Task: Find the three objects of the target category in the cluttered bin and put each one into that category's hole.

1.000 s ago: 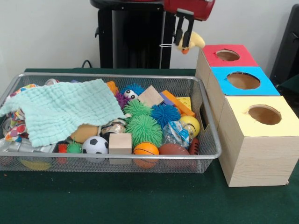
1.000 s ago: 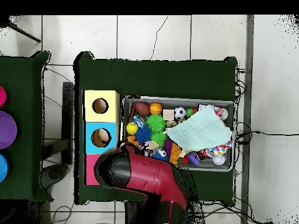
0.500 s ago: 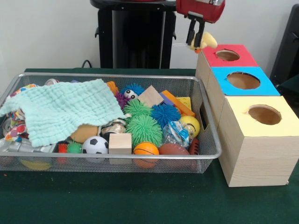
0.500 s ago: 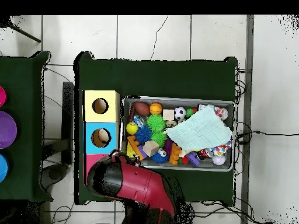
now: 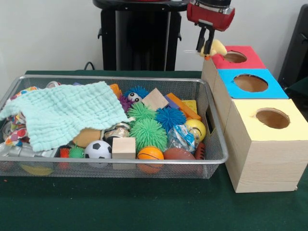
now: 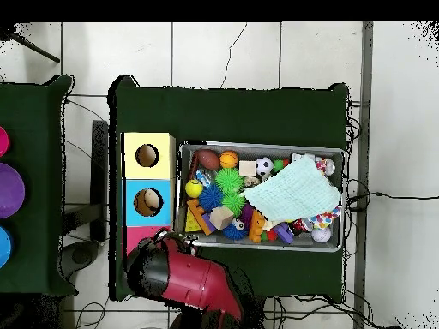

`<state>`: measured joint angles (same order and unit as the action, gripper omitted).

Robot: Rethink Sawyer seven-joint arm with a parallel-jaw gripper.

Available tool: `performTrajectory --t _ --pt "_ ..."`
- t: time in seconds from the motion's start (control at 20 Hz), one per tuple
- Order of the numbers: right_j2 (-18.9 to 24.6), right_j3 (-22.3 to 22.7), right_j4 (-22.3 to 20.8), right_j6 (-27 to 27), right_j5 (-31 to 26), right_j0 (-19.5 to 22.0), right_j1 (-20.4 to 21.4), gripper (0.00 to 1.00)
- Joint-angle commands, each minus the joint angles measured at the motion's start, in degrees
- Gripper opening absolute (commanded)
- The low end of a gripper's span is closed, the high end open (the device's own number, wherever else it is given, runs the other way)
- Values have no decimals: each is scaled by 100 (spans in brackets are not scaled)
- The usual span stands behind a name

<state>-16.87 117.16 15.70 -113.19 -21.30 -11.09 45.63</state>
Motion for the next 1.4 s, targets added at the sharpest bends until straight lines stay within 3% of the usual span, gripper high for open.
performTrajectory --t 0.05,0.55,0.8,1.25,1.4 --pt "69 357 561 -1994 226 -352 -336 0" --pt "-503 93 924 -2443 -142 -1192 -506 0" --pt "-505 139 1058 -2518 -72 -1298 -553 0" --pt "312 602 1488 -2627 845 -937 -595 0" --pt "629 682 1613 -2693 1262 -821 -797 0"
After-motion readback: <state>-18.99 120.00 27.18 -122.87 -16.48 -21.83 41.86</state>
